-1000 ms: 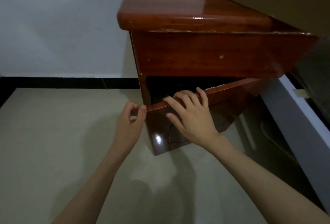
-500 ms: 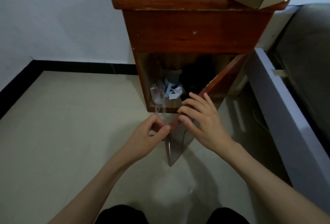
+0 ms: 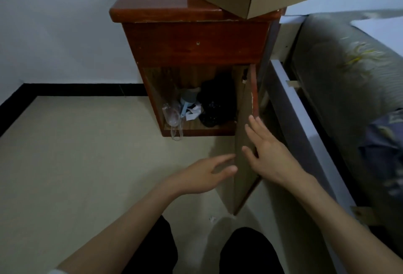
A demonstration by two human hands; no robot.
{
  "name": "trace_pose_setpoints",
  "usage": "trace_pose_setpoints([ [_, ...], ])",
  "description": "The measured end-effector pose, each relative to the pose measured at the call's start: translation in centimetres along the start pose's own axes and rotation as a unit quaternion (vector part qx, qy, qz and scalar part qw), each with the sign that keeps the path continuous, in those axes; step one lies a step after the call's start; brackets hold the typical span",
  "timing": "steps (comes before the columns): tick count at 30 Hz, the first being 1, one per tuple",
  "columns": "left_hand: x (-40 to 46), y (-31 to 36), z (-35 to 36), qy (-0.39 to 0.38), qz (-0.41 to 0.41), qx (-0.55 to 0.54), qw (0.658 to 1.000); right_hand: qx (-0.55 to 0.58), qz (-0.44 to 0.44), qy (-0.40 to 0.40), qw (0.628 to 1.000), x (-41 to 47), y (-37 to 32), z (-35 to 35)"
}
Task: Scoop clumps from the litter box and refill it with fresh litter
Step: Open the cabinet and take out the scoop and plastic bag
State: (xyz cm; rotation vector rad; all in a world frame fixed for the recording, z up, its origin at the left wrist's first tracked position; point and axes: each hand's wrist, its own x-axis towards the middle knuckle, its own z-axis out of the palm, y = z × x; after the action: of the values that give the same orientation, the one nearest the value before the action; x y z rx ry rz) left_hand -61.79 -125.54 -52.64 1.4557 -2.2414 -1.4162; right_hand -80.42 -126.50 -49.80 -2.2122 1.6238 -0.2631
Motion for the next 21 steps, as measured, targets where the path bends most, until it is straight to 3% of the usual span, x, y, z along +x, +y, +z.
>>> trace_pose_setpoints([
  [7,0.4,-1.0,-1.1,0.110,0.055,0.214,0.969,-0.109,0.121,0.001,0.987,-1.8,3.4,-1.1],
  [12,0.2,-2.7,-2.7,0.125,0.031,0.264,0.956,-0.188,0.136,0.004,0.973,-1.5,2.3,-0.4],
  [18,0.8,-7.4,-6.7,0.168,0.013,0.296,0.940,-0.206,0.262,0.041,0.942,0.8,1.8,-1.2],
  [21,2.0,-10.0,-8.5,0.169,-0.004,0.291,0.942,-0.200,0.283,0.069,0.936,2.9,0.7,-0.9],
])
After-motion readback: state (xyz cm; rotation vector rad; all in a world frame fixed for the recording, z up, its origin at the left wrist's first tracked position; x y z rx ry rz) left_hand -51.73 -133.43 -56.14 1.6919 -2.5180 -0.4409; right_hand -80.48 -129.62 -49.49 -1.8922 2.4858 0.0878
